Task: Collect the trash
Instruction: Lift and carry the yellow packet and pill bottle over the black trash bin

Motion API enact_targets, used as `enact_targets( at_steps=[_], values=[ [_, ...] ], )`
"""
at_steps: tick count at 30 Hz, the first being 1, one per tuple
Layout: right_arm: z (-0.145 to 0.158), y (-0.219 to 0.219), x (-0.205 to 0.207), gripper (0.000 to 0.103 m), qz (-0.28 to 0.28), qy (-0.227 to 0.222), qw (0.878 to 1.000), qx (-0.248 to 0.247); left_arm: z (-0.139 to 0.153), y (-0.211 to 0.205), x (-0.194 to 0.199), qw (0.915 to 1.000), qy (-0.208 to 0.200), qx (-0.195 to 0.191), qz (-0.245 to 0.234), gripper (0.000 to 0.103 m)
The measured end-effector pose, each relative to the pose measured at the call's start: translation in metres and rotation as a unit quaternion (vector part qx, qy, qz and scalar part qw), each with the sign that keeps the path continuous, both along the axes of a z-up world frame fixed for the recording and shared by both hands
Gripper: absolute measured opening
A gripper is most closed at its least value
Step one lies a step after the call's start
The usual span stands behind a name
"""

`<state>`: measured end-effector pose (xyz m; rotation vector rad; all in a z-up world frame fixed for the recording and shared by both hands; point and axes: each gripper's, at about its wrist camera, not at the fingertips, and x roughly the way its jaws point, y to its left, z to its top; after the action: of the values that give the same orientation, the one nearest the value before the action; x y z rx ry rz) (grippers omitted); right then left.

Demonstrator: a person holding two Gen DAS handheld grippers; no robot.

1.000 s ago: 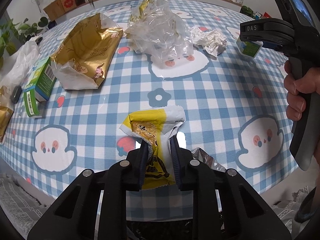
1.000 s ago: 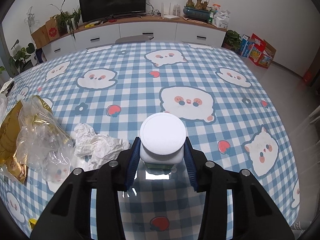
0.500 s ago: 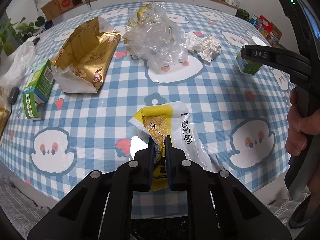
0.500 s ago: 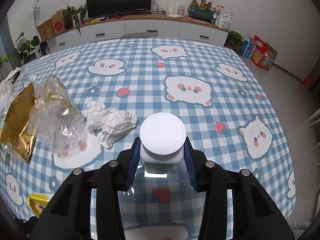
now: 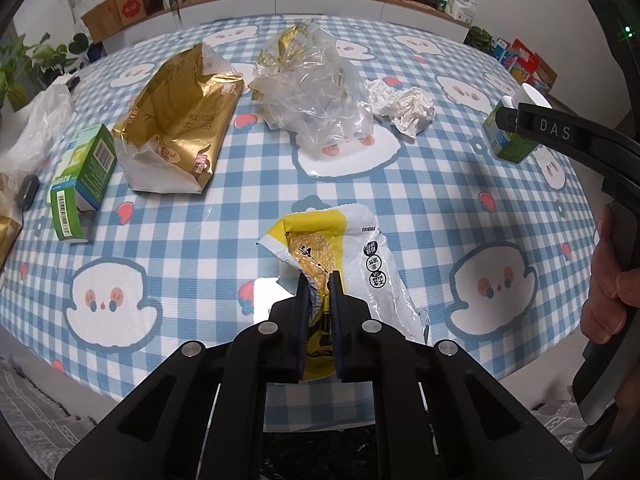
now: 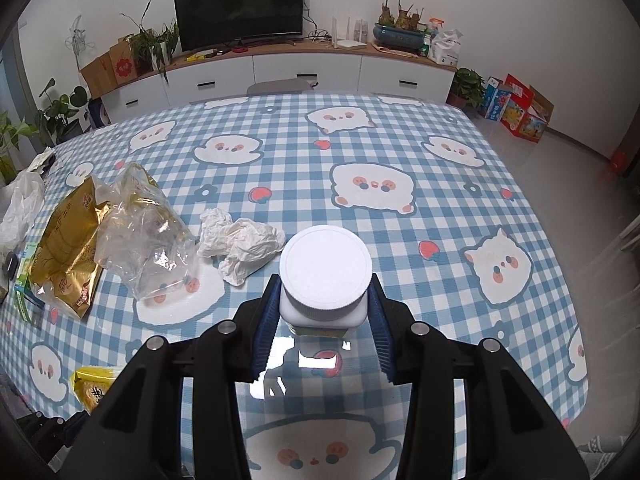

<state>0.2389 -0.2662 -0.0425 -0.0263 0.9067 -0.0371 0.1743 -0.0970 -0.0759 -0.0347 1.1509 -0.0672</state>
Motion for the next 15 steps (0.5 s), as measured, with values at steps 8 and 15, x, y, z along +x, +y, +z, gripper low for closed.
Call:
enact_targets(
  at_steps=[8, 15],
  values=[
    [0.011, 0.004, -0.020, 0.040, 0.008, -0.011, 1.000, 0.001, 0.010, 0.008, -0.007, 0.9999, -0.014, -0.003, 0.003, 0.009],
    [0.018, 0.005, -0.043, 0.040, 0.014, -0.019, 1.000, 0.003, 0.016, 0.015, -0.019, 0.9997, -0.021, -0.005, 0.007, 0.009]
  ],
)
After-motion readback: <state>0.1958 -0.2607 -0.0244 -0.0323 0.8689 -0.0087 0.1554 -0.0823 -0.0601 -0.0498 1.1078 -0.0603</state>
